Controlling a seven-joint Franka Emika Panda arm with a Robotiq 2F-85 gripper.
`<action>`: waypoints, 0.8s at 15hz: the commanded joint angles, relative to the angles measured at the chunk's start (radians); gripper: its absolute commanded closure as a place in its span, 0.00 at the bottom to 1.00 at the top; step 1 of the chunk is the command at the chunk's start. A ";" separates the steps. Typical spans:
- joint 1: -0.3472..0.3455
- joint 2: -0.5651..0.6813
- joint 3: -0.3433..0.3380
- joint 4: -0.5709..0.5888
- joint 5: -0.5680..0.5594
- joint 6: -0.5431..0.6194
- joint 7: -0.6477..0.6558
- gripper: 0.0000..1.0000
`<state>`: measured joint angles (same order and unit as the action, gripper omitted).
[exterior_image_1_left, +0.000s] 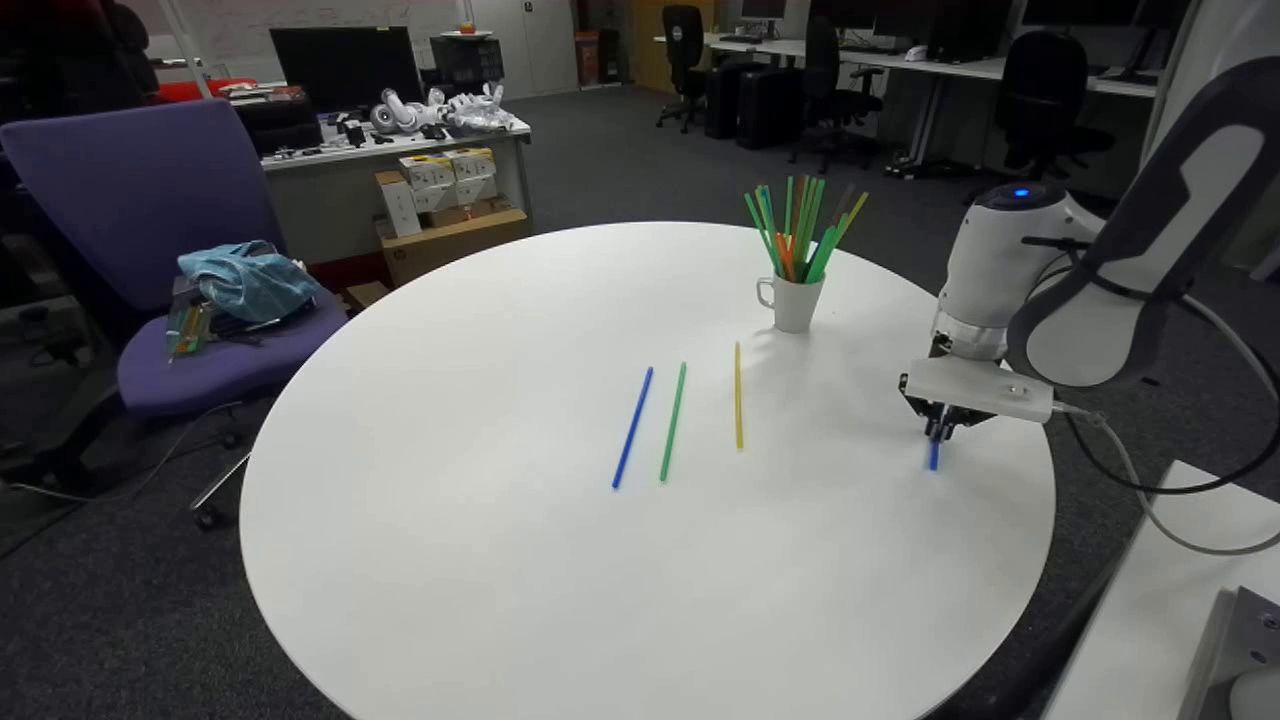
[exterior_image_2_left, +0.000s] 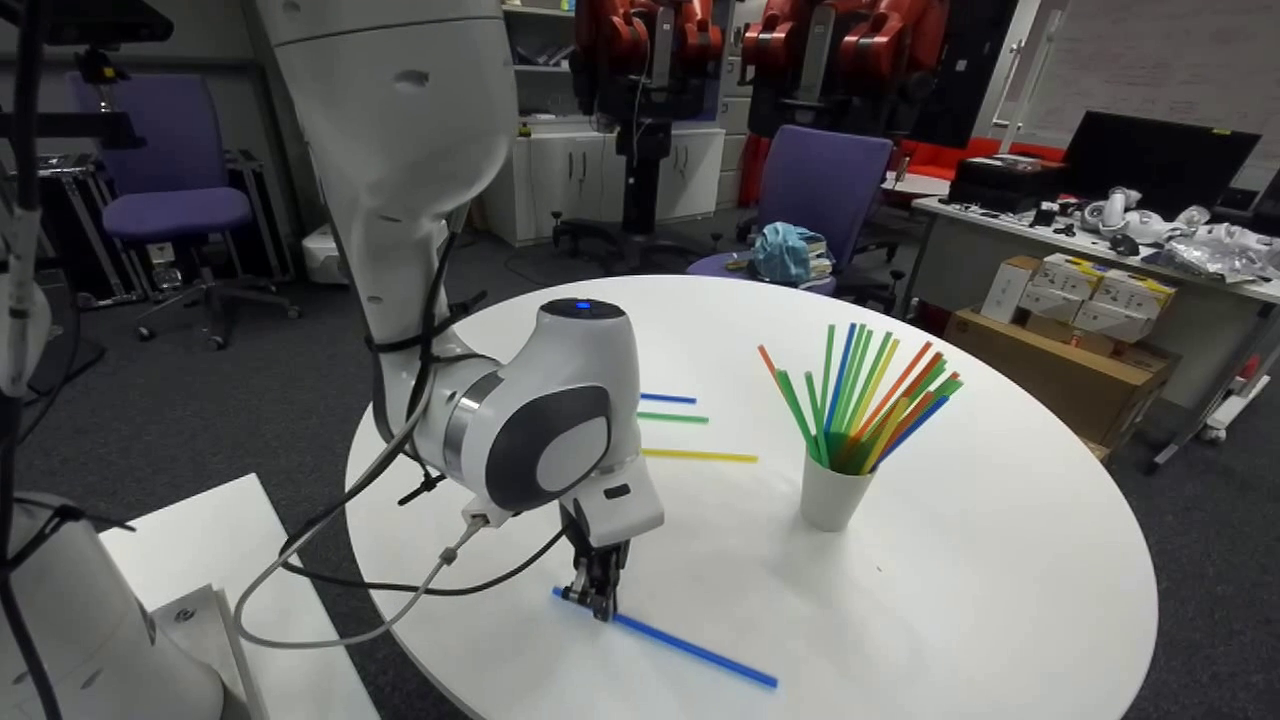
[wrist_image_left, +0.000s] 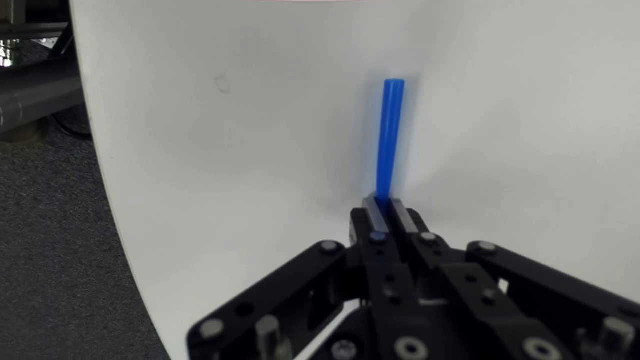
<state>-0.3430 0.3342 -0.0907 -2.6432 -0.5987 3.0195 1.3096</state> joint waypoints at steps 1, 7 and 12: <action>0.004 -0.064 -0.001 -0.004 -0.008 -0.024 -0.010 1.00; 0.153 -0.174 -0.147 0.045 -0.180 -0.030 0.141 1.00; -0.013 -0.170 0.126 -0.028 0.149 0.050 -0.020 1.00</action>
<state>-0.2200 0.1765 -0.1623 -2.5998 -0.6464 3.0223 1.3989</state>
